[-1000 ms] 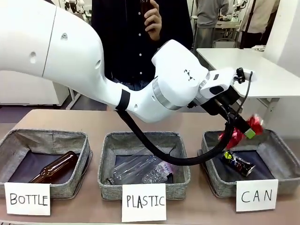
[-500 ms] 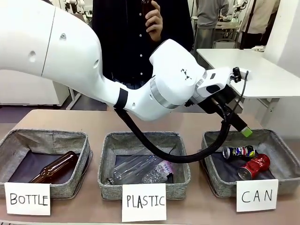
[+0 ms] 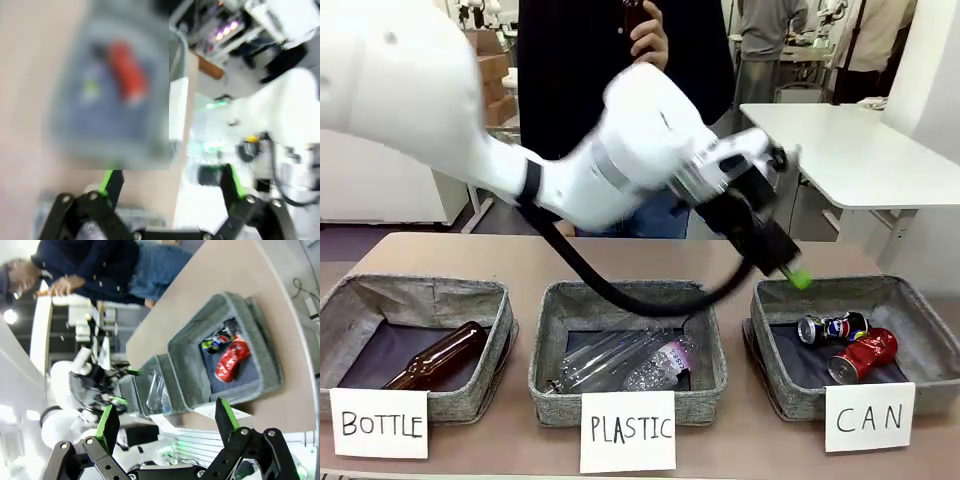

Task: Sort the can waste into the basket.
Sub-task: Pick up the can waste from the table and place it in the right Fabric basket.

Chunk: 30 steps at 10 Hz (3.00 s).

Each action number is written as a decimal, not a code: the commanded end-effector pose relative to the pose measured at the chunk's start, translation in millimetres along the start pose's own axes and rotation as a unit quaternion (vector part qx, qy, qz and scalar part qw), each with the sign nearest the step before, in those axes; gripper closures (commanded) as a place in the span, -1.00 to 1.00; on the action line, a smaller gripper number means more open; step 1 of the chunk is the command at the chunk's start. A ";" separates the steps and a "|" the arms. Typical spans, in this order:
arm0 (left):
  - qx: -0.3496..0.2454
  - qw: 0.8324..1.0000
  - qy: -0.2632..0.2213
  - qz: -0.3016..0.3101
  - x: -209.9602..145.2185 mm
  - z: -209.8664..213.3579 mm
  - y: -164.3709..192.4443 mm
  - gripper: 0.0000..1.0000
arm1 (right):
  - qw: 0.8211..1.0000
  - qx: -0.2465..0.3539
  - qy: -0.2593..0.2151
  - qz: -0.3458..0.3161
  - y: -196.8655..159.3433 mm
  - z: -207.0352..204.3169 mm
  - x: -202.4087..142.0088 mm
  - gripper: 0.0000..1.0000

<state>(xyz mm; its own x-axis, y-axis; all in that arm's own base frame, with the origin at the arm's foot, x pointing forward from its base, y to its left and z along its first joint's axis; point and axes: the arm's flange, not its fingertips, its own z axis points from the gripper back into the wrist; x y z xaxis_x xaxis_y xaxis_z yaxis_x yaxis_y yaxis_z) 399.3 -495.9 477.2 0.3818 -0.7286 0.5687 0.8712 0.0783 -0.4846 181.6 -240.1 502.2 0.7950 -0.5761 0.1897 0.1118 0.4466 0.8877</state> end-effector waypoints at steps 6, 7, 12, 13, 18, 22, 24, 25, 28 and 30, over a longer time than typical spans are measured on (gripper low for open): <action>0.027 0.945 -0.229 0.230 -237.4 247.6 -38.1 -1.00 | 0.969 0.077 0.202 0.119 182.4 -243.6 -8.1 -1.00; 0.021 0.932 -0.252 0.261 -264.2 258.5 -38.0 -1.00 | 0.962 0.107 0.231 0.099 191.6 -256.0 -10.3 -1.00; 0.016 0.930 -0.252 0.267 -282.7 267.9 -29.4 -1.00 | 0.958 0.102 0.240 0.115 193.8 -266.6 -24.8 -1.00; 0.016 0.930 -0.252 0.267 -282.7 267.9 -29.4 -1.00 | 0.958 0.102 0.240 0.115 193.8 -266.6 -24.8 -1.00; 0.016 0.930 -0.252 0.267 -282.7 267.9 -29.4 -1.00 | 0.958 0.102 0.240 0.115 193.8 -266.6 -24.8 -1.00; 0.016 0.930 -0.252 0.267 -282.7 267.9 -29.4 -1.00 | 0.958 0.102 0.240 0.115 193.8 -266.6 -24.8 -1.00; 0.016 0.930 -0.252 0.267 -282.7 267.9 -29.4 -1.00 | 0.958 0.102 0.240 0.115 193.8 -266.6 -24.8 -1.00; 0.016 0.930 -0.252 0.267 -282.7 267.9 -29.4 -1.00 | 0.958 0.102 0.240 0.115 193.8 -266.6 -24.8 -1.00; 0.016 0.930 -0.252 0.267 -282.7 267.9 -29.4 -1.00 | 0.958 0.102 0.240 0.115 193.8 -266.6 -24.8 -1.00; 0.016 0.930 -0.252 0.267 -282.7 267.9 -29.4 -1.00 | 0.958 0.102 0.240 0.115 193.8 -266.6 -24.8 -1.00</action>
<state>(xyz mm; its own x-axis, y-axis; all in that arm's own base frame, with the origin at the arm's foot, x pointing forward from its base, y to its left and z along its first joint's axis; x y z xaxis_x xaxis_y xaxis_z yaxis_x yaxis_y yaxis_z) 346.5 -112.1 507.2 0.8581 -0.1597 0.4881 0.5112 0.3559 -0.7823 343.5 43.4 559.8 0.9755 -0.0680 0.2092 -0.1745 0.3398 0.9241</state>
